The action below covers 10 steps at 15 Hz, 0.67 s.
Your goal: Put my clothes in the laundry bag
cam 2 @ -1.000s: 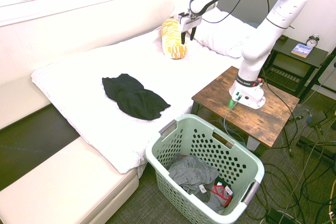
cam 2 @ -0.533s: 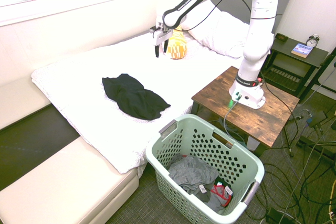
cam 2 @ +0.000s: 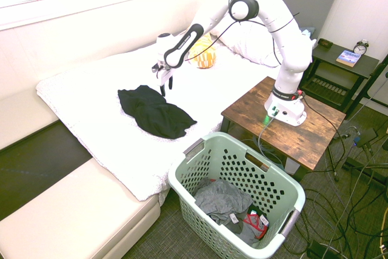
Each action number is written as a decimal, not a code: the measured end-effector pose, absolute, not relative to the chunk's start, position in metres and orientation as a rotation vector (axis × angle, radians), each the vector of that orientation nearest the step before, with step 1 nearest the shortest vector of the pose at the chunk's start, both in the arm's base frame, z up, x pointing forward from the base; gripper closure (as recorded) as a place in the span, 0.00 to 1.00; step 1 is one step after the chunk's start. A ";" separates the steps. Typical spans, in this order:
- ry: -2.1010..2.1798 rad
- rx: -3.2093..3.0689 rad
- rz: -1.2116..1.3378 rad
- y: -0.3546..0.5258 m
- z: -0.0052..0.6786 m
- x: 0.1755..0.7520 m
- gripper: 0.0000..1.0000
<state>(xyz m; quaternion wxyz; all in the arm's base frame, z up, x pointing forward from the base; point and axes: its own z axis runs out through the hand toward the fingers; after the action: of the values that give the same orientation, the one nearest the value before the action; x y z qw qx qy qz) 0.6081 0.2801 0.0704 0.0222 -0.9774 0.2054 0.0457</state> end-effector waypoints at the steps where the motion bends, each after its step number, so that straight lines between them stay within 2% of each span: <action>1: 0.630 -3.021 0.163 0.281 0.050 0.614 0.00; 10: 0.567 -3.004 0.354 0.305 -0.042 0.603 0.00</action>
<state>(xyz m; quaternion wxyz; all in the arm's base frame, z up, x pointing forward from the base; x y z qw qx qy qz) 0.6029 0.3053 -0.0423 0.0320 -0.9757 0.1841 0.1148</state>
